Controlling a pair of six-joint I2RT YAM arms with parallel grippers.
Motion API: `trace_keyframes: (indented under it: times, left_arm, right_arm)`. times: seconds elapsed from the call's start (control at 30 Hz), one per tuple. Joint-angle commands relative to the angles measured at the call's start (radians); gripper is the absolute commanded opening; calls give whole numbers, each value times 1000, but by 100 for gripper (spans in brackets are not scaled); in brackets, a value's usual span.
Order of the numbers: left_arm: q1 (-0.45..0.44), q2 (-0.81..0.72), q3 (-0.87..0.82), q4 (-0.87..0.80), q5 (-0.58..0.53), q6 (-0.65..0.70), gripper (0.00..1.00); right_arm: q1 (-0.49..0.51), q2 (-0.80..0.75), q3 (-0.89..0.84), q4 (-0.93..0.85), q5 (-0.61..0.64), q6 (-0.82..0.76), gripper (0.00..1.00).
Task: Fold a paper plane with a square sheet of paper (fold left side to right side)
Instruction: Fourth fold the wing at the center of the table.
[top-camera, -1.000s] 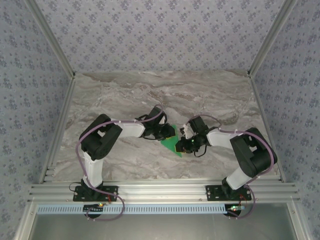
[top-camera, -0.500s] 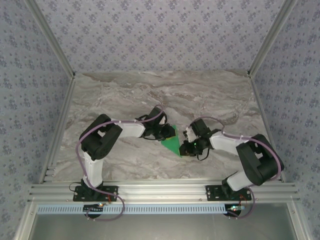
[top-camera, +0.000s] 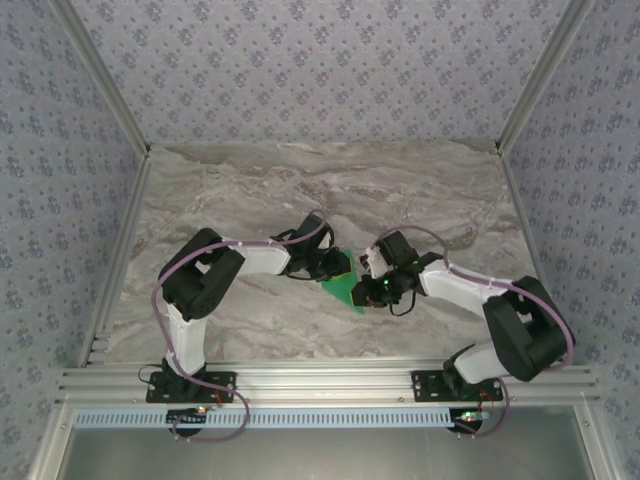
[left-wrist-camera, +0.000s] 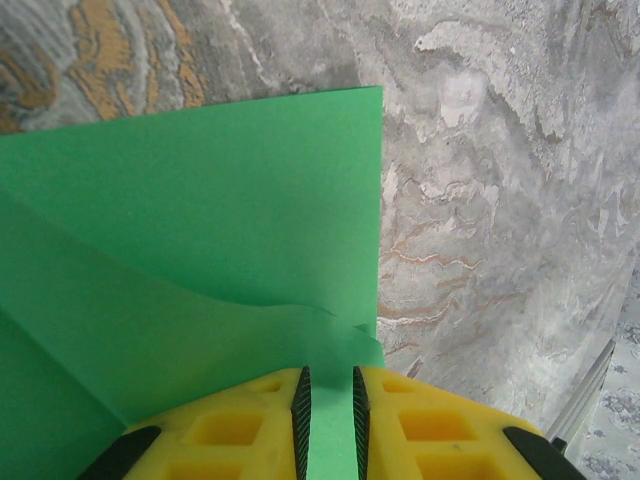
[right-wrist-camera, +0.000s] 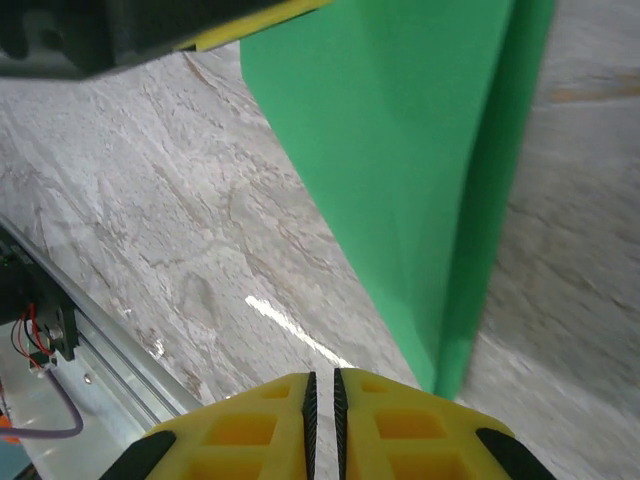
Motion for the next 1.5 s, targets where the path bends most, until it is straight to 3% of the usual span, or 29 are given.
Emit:
trace_keyframes:
  times: [0.0,0.3,0.9,1.1,1.3,1.47]
  left_arm:
    - [7,40,-34,-94,-56,13,21]
    - [8,40,-35,-95,-56,14,21]
    - [11,45,-28,-107,-60,17,21]
    - [16,46,-29,-110,-62,20,21]
    - [17,45,-31,-108,-61,19,21]
    - [17,38,-32,-104,-59,17,21]
  right_arm:
    - [13,65,31,82,-48,45,17]
    - [-19,144,-13,91,-19,36,17]
    - [-48,88,-122,65,-43,18,17]
    - [-52,67,-168,25,-27,12,11]
    - [-85,26,-218,4,-14,3,7]
    - [-87,-110,-150,-60,-44,-2,6]
